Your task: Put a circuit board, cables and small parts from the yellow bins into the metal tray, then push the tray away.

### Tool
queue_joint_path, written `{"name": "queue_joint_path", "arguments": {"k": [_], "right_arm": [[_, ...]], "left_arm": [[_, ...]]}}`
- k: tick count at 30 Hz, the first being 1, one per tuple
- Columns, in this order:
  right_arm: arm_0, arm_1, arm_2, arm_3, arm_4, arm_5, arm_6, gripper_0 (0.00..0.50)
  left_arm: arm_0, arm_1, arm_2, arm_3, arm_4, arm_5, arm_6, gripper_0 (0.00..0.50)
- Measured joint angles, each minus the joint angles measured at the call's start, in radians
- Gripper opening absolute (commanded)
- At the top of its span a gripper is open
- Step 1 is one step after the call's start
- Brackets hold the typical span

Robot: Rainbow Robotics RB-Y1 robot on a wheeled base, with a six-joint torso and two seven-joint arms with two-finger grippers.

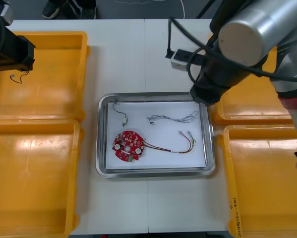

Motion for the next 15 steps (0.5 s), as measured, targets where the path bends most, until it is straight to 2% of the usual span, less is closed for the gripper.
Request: {"name": "queue_joint_path", "arguments": {"k": [4,7,11,15], "right_arm": [[0.001,-0.032,-0.035,-0.020,-0.001,0.014,-0.147,0.500],[0.015,-0.048,-0.067,-0.024,-0.002,0.015,-0.195,0.500],[0.075,-0.051,-0.171,-0.046,-0.012,0.015,-0.243,0.500],[0.144,-0.051,-0.299,-0.065,-0.020,0.015,-0.388,0.500]], "left_arm": [[0.000,0.000,-0.038,-0.037,0.028,0.000,0.016,0.000],[0.000,0.001,-0.083,-0.065,0.046,0.000,0.074,0.000],[0.000,0.003,-0.145,-0.097,0.072,0.000,0.239,0.000],[0.000,0.003,-0.208,-0.130,0.083,0.001,0.406,0.000]]}}
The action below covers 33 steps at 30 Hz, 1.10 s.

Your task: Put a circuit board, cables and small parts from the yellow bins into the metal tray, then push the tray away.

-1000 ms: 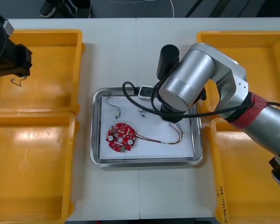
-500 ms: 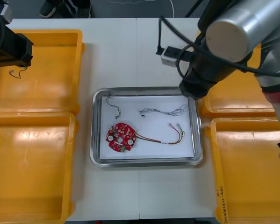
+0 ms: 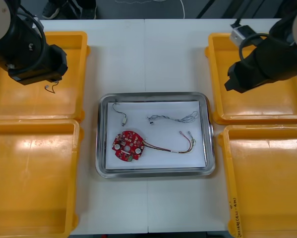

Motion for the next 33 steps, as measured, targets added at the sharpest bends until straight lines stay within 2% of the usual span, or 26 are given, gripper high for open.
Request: {"name": "queue_joint_path", "arguments": {"k": [5,8,11,16,21,33], "right_arm": [[0.048,-0.018,-0.067,-0.003,-0.008,0.000,-0.025,0.500],[0.069,-0.041,-0.067,-0.012,-0.023,0.000,-0.106,0.500],[0.104,-0.073,-0.072,-0.035,-0.072,0.000,-0.230,0.500],[0.186,-0.132,-0.102,-0.100,-0.164,0.000,-0.331,0.500],[0.268,-0.192,-0.107,-0.179,-0.211,0.000,-0.464,0.500],[0.481,-0.315,-0.107,-0.305,-0.218,0.000,-0.485,0.500]], "left_arm": [[0.000,-0.015,-0.032,-0.037,0.000,0.000,0.034,0.000],[0.000,-0.046,-0.032,-0.057,-0.020,0.000,0.034,0.000],[0.000,-0.092,-0.033,-0.065,-0.056,0.000,0.034,0.000],[-0.002,-0.158,-0.063,-0.073,-0.114,0.000,0.034,0.000],[-0.017,-0.210,-0.112,-0.067,-0.162,0.000,0.034,0.000],[-0.142,-0.288,-0.245,0.145,-0.190,0.001,0.034,0.000]]}}
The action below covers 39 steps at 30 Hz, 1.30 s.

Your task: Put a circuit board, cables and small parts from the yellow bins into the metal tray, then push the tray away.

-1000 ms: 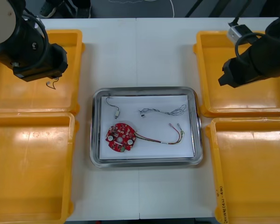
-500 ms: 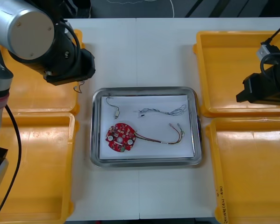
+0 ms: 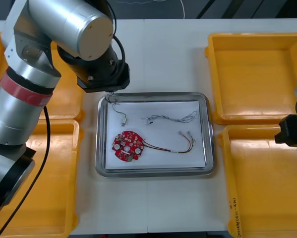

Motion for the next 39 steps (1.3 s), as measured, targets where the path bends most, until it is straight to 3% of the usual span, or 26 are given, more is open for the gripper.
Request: {"name": "queue_joint_path", "arguments": {"k": [10,20,32,39], "right_arm": [[0.084,-0.001,-0.004,-0.022,0.033,0.000,0.000,0.500],[0.086,0.087,-0.079,-0.034,0.109,0.000,0.003,0.500],[0.087,0.140,-0.079,-0.036,0.182,0.000,0.017,0.500],[0.087,0.158,-0.079,-0.036,0.187,0.000,0.021,0.500]], "left_arm": [[-0.011,-0.053,-0.053,0.123,-0.013,-0.010,0.000,0.000],[-0.012,-0.092,-0.083,0.200,-0.027,-0.118,0.000,0.000],[-0.012,-0.096,-0.157,0.274,-0.028,-0.198,0.000,0.000],[-0.012,-0.096,-0.196,0.324,-0.028,-0.245,0.000,0.000]]}}
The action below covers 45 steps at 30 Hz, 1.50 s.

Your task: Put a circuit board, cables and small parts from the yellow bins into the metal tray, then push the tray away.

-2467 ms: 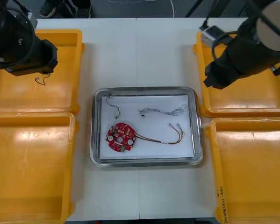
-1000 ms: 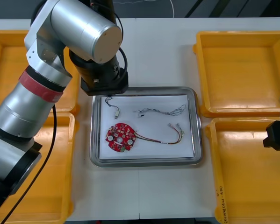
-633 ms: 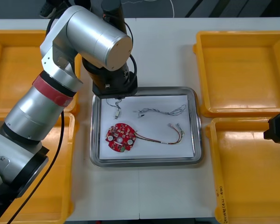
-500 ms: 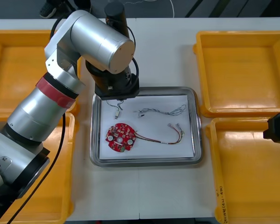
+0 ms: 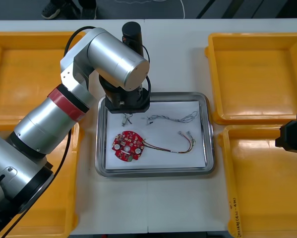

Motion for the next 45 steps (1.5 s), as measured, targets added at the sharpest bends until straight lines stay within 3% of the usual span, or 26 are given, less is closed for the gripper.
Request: {"name": "queue_joint_path", "arguments": {"k": [10,11,12,13,14,18,33,40,45], "right_arm": [[0.001,0.006,0.000,0.000,-0.001,0.000,0.083,0.500],[0.001,0.006,0.000,0.000,-0.002,0.000,0.083,0.500],[0.001,0.006,0.000,0.000,-0.003,0.000,0.083,0.500],[0.001,0.006,-0.001,0.000,-0.005,0.000,0.084,0.500],[0.002,0.006,-0.001,0.000,-0.006,0.000,0.086,0.500],[0.002,0.006,-0.002,0.000,-0.007,0.000,0.089,0.500],[0.002,0.006,-0.004,-0.001,-0.025,0.000,0.138,0.500],[0.002,0.006,-0.004,-0.001,-0.042,0.000,0.172,0.500],[0.003,0.006,-0.005,-0.002,-0.057,0.000,0.172,0.500]], "left_arm": [[0.000,-0.001,-0.021,0.015,0.001,-0.023,0.000,0.004],[0.000,-0.001,-0.021,0.015,0.001,-0.024,0.000,0.034],[0.000,-0.002,-0.021,0.015,0.001,-0.024,0.000,0.120],[0.000,-0.002,-0.021,0.015,0.001,-0.025,0.000,0.162],[0.000,-0.002,-0.021,0.015,0.001,-0.025,0.000,0.248],[0.000,-0.003,-0.021,0.015,0.002,-0.026,0.000,0.500],[0.000,-0.003,-0.016,0.007,-0.012,0.003,0.000,0.500],[0.000,0.005,0.044,-0.107,-0.026,0.094,0.000,0.500],[0.000,0.055,0.080,-0.206,-0.011,0.160,0.000,0.500]]}}
